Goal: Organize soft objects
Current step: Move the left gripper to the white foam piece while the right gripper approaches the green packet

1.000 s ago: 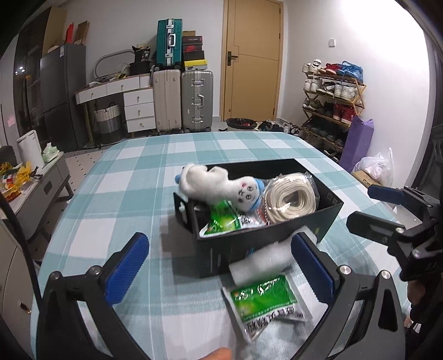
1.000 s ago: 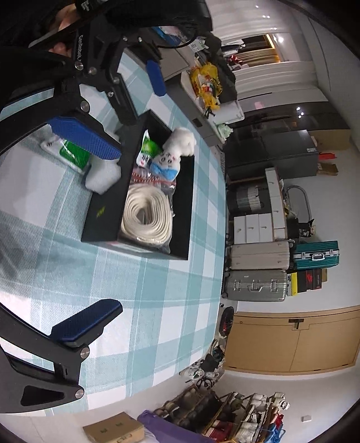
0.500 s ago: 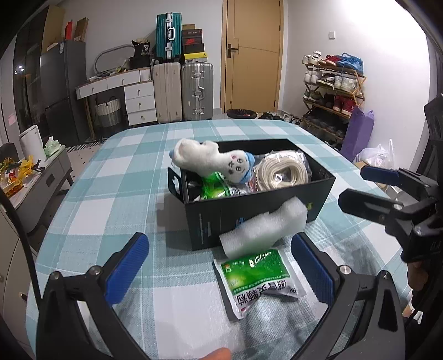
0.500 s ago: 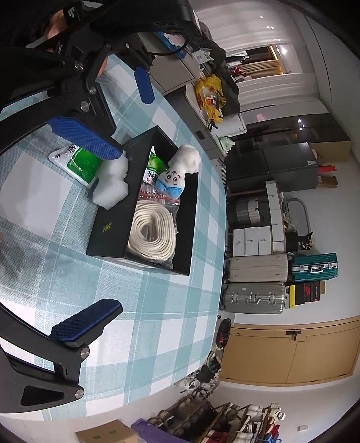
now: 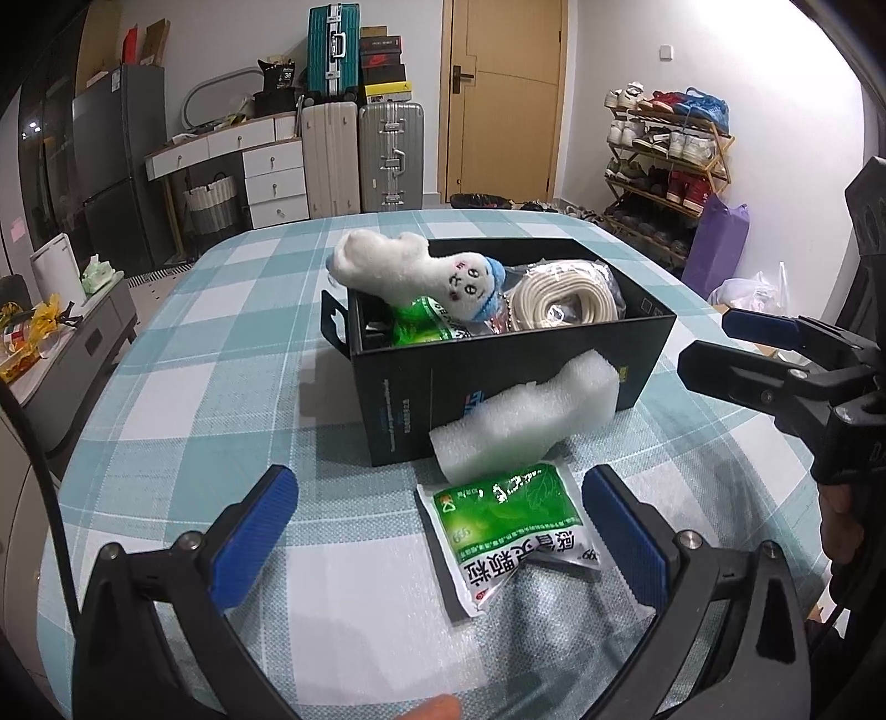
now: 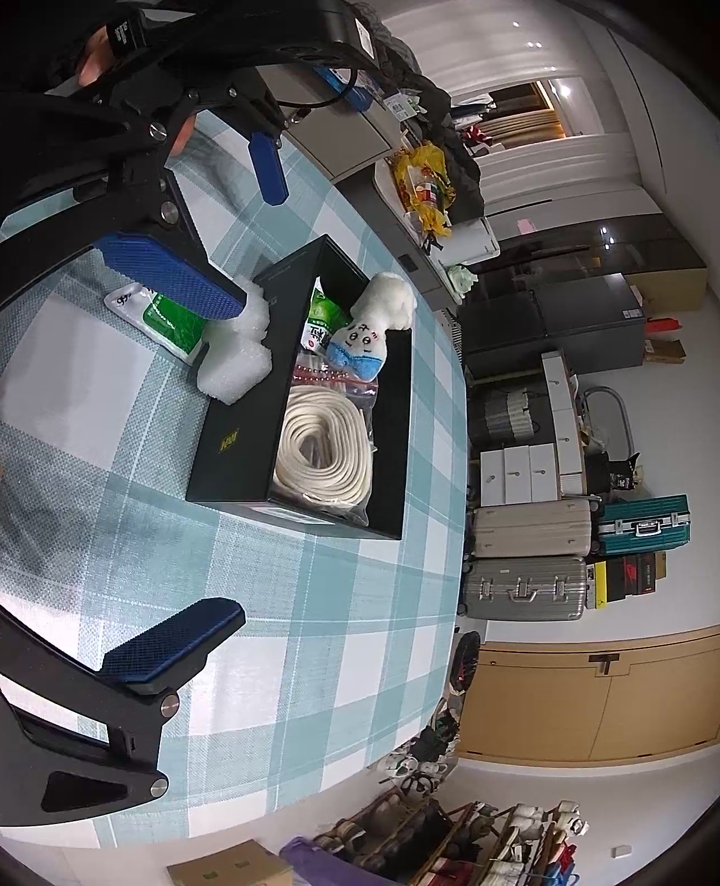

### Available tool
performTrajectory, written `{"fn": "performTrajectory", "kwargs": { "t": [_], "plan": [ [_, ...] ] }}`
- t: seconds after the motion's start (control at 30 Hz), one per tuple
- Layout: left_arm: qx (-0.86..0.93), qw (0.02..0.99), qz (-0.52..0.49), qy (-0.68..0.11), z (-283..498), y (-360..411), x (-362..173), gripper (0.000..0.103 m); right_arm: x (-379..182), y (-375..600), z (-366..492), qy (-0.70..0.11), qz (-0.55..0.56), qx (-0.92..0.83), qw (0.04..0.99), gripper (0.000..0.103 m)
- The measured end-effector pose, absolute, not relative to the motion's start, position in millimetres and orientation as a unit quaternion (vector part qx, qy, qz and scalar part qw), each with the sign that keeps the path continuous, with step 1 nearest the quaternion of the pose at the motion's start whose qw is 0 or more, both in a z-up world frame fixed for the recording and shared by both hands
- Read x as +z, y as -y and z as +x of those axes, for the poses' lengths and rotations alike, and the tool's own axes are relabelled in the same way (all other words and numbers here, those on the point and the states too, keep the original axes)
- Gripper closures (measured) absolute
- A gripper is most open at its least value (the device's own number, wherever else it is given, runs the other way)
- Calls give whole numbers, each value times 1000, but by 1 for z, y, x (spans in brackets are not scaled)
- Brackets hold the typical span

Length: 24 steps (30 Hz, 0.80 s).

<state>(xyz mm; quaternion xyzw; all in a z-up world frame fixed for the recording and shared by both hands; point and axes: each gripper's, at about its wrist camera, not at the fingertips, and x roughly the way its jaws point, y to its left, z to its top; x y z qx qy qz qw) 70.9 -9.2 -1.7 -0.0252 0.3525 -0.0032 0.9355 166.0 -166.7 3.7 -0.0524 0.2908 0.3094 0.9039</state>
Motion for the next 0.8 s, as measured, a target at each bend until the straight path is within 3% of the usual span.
{"fn": "performTrajectory", "kwargs": {
  "t": [0.53, 0.8],
  "plan": [
    [5, 929, -16, -371, 80, 11, -7, 0, -4, 167, 174, -313, -51, 298, 900, 1],
    [13, 923, -57, -380, 92, 11, -8, 0, -3, 180, 180, -311, -63, 264, 911, 1]
  ]
}}
